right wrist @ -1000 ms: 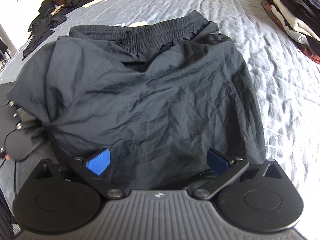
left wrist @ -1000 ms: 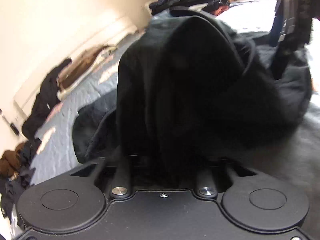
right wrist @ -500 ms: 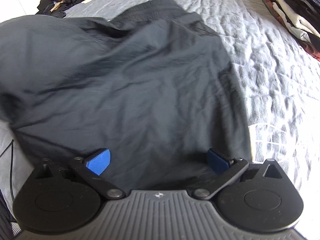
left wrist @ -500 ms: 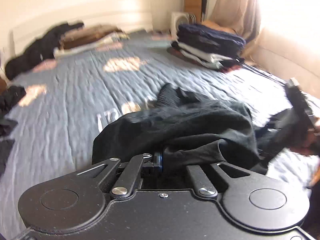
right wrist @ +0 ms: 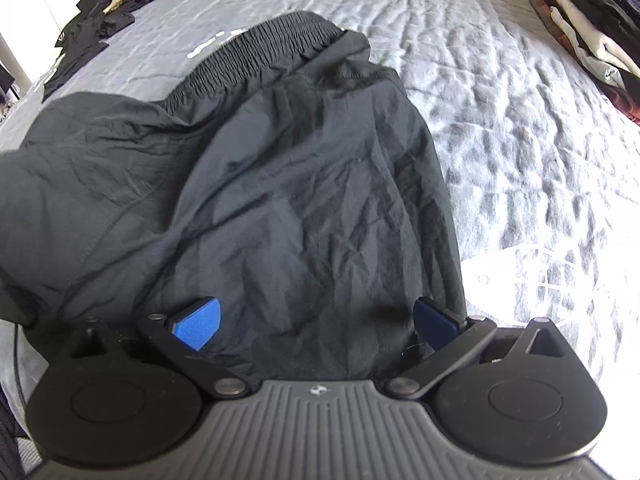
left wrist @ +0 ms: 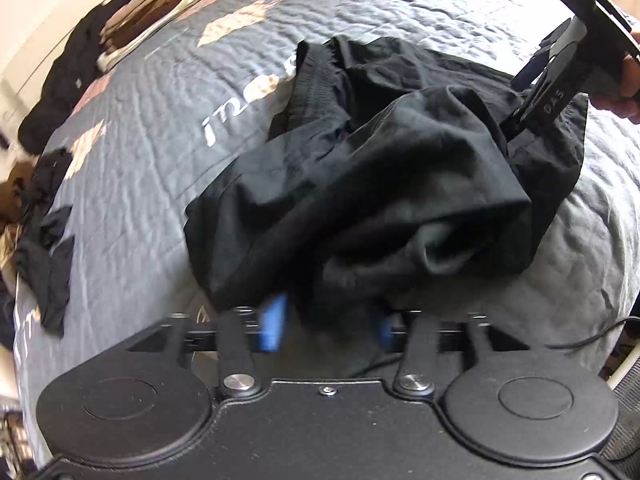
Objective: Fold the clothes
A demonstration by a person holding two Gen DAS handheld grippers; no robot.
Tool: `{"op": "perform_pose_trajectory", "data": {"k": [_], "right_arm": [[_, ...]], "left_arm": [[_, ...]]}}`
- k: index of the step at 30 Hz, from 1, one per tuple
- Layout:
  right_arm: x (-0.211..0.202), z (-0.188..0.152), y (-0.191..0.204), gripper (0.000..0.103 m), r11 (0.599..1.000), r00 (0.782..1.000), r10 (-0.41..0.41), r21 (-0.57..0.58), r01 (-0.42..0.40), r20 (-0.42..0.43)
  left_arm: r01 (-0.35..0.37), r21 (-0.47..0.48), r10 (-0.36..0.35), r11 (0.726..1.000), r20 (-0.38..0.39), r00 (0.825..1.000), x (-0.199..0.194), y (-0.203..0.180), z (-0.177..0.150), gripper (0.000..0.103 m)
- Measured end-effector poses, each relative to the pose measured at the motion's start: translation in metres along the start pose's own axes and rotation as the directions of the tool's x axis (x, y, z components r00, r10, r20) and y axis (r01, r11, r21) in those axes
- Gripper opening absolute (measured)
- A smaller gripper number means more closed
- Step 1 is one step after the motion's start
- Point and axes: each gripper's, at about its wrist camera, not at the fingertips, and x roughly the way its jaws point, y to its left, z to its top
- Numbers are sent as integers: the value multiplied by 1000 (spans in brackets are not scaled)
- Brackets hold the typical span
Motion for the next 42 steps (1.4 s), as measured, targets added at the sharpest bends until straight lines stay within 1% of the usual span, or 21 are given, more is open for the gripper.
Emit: {"op": "perform_pose_trajectory", "data": {"k": [2, 7, 10, 13, 17, 18, 20, 23, 28, 30, 33, 36, 39, 40, 41, 42], "right_arm": [[-5, 3, 0, 103, 1000, 1000, 18, 7, -18, 16], [-19, 10, -2, 103, 997, 996, 70, 26, -72, 59], [-26, 12, -2, 103, 996, 993, 82, 33, -85, 80], [-31, 14, -4, 103, 996, 992, 79, 43, -84, 97], [-39, 16, -6, 103, 995, 991, 76, 56, -82, 111], [-38, 17, -8, 103, 995, 991, 75, 57, -81, 112], [-38, 19, -9, 103, 995, 991, 74, 60, -81, 115], [-41, 19, -10, 103, 995, 990, 73, 61, -81, 122], [-47, 19, -13, 103, 994, 988, 75, 65, -84, 135], [-51, 20, -17, 103, 994, 986, 76, 69, -87, 147], [-58, 20, -23, 103, 993, 983, 79, 75, -93, 164], [-64, 21, -30, 103, 991, 980, 83, 87, -100, 182], [-67, 21, -36, 103, 989, 978, 88, 98, -109, 191], [-68, 21, -38, 103, 989, 977, 89, 101, -111, 193], [-68, 21, -40, 103, 988, 977, 91, 104, -113, 194], [-67, 21, -42, 103, 988, 977, 92, 107, -114, 194]], "left_arm": [[-2, -5, 2, 1000, 9, 1000, -13, 1, -5, 52], [6, -37, -4, 999, 51, 999, -36, 10, -6, 66], [22, -85, -14, 996, 96, 995, -49, 25, -6, 68], [16, -130, 0, 991, 125, 992, -53, 46, -3, 68], [60, -174, -28, 983, 184, 983, -50, 73, 14, 68], [65, -178, -31, 982, 190, 981, -46, 77, 21, 68], [78, -157, -47, 985, 192, 980, -32, 80, 40, 68], [110, -100, -89, 989, 191, 978, -8, 76, 76, 68], [178, -10, -174, 984, 148, 974, 47, 63, 132, 68], [196, -12, -193, 981, 107, 975, 75, 62, 148, 66], [214, -14, -213, 977, 47, 976, 113, 62, 168, 61], [241, -20, -240, 970, 23, 970, 140, 59, 181, 60], [249, -45, -249, 968, -2, 968, 163, 58, 191, 60], [251, -54, -252, 966, -10, 968, 170, 58, 193, 57], [259, -63, -261, 964, -15, 965, 175, 57, 194, 51], [271, -66, -273, 960, -23, 962, 179, 56, 197, 34]]}}
